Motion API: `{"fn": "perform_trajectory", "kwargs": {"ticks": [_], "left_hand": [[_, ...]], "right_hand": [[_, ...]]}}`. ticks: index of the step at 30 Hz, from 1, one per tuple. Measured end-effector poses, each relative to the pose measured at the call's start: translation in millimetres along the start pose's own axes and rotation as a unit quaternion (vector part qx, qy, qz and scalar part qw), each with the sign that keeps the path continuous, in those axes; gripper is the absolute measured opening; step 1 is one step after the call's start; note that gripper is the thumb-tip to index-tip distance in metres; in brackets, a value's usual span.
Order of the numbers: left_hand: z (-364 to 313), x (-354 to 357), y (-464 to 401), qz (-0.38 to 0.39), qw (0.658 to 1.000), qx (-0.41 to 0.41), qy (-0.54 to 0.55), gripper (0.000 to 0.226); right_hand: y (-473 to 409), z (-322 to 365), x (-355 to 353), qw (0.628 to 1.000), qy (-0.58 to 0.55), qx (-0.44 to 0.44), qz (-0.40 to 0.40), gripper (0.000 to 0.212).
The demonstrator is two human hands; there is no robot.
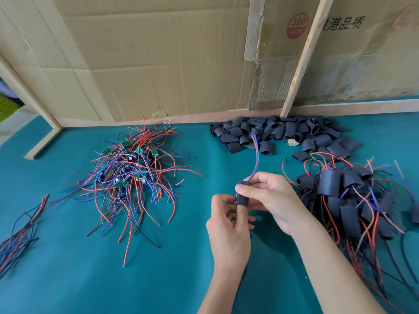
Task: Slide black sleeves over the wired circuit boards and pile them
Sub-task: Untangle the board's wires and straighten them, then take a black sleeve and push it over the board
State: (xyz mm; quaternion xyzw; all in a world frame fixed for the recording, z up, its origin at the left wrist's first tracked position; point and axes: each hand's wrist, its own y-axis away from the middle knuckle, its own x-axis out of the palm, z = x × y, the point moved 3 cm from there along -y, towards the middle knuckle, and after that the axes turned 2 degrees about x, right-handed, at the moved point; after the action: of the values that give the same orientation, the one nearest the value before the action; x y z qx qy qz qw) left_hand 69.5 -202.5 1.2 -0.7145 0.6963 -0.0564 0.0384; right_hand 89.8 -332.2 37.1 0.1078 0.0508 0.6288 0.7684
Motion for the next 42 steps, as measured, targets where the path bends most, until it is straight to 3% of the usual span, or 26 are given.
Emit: {"fn": "perform_trajectory", "kwargs": {"ticks": [5,8,10,14,17,19,21,24,27,30,32,33,37,42], "left_hand": [[0,0,0,0.001,1.0,0.008,0.01,0.012],[1,-3,-1,0.0,0.999,-0.001,0.034,0.016],[0,-2,-1,0.016,0.999,-0.005,0.04,0.016],[0,1,1,0.037,0.999,-0.006,0.033,0.017],[2,2,0,0.032,0.999,-0.014,0.04,0.017],[1,2,0,0.038,0.998,-0.015,0.042,0.017],[1,2,1,0.04,0.998,-0.019,0.043,0.016],[1,1,0,0.036,0.998,-0.021,0.042,0.014],[0,1,0,0.033,0.999,-0.016,0.027,0.016],[0,-2,0,0.002,1.0,0.0,-0.002,0.014],[0,-4,-2,-0.025,0.999,0.008,-0.025,0.02],[0,-6,-2,-0.04,0.999,0.01,-0.032,0.022],[-2,-8,-1,-0.063,0.997,0.016,-0.049,0.021],[3,-8,-4,-0.08,0.995,0.024,-0.051,0.023]], "right_hand": [[3,3,2,0.998,-0.011,0.01,0.063,0.04],[8,6,5,0.995,-0.005,0.007,0.096,0.029],[9,12,3,0.998,0.016,-0.013,0.052,0.016],[19,32,-27,0.993,0.036,-0.068,-0.09,0.011],[45,53,-79,0.95,0.209,-0.118,-0.198,0.035],[64,67,-114,0.91,0.321,-0.102,-0.242,0.046],[67,72,-151,0.882,0.391,-0.049,-0.256,0.038],[73,98,-166,0.803,0.484,-0.091,-0.336,0.032],[56,112,-78,0.801,0.497,-0.19,-0.274,0.034],[16,89,25,0.818,0.541,-0.194,-0.017,0.015],[-23,62,78,0.803,0.562,-0.154,0.121,0.022],[-41,52,98,0.796,0.571,-0.133,0.151,0.029],[-80,30,138,0.76,0.621,-0.12,0.15,0.036],[-56,46,121,0.834,0.52,-0.181,0.047,0.021]]}}
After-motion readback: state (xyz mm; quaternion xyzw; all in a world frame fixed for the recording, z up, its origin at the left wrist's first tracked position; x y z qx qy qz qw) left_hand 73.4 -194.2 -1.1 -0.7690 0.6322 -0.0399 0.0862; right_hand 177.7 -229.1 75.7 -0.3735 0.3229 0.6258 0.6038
